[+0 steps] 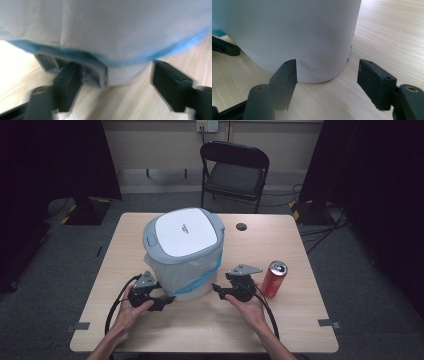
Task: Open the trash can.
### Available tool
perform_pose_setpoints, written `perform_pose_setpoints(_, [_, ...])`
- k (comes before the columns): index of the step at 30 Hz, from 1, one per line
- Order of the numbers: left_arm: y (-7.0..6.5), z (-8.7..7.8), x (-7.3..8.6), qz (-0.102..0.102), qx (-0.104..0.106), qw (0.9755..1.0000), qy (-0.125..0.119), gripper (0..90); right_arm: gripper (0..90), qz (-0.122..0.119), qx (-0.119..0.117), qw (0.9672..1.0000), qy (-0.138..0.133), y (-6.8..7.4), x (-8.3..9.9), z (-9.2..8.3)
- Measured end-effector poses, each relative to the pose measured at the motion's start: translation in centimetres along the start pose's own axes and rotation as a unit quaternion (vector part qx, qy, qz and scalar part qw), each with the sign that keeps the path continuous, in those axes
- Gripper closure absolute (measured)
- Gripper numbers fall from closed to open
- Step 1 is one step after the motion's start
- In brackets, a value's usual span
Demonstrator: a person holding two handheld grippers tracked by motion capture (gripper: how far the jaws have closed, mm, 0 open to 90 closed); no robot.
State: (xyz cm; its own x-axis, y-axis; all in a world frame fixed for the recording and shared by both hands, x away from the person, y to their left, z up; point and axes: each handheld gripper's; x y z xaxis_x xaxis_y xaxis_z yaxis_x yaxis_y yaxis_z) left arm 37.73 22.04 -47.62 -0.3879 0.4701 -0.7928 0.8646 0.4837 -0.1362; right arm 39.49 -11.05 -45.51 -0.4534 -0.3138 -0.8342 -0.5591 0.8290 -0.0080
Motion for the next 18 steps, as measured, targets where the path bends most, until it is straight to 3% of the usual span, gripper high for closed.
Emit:
perform_pose_setpoints(3, [-0.6, 0.5, -0.2, 0.006, 0.004, 1.0, 0.003, 22.1, 31.3, 0.004, 0.006, 1.0, 0.002, -0.4, 0.0, 0.0])
perform_pose_setpoints(7, [-0.9, 0.9, -0.6, 0.01, 0.021, 0.9997, 0.0, 27.7, 31.3, 0.008, 0.009, 0.9999, 0.0, -0.6, 0.1, -0.1])
perform_pose_setpoints(8, [-1.5, 1.2, -0.7, 0.022, 0.031, 0.9993, 0.005, 27.9, 29.6, 0.008, 0.012, 0.9999, 0.005, -0.8, 0.1, -0.1])
perform_pose_setpoints(10, [-1.7, 1.3, -0.7, 0.025, 0.039, 0.9989, 0.006, 27.8, 29.6, 0.007, 0.014, 0.9999, 0.005, -0.8, 0.2, 0.0])
perform_pose_setpoints(13, [-1.3, 1.1, -0.6, 0.021, 0.074, 0.997, -0.006, 35.2, 29.4, 0.016, 0.025, 0.9995, 0.01, -1.5, 0.3, -0.3])
perform_pose_setpoints(18, [-1.0, 0.5, -0.6, 0.011, 0.074, 0.9972, -0.008, 39.9, 29.1, 0.023, 0.036, 0.999, 0.011, -2.1, 0.4, -0.3])
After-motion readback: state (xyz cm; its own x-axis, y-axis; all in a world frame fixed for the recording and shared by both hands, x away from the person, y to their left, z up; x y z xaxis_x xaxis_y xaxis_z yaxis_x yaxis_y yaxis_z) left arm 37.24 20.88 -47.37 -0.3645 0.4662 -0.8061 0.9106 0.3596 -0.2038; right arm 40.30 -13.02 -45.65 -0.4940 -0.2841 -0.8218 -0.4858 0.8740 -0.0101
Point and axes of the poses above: each handheld gripper's, and its own axes: z roughly forward along the jaws, x roughly out of its underside, y roughly to its left, and after that the axes turned 11 degrees about x, right-handed
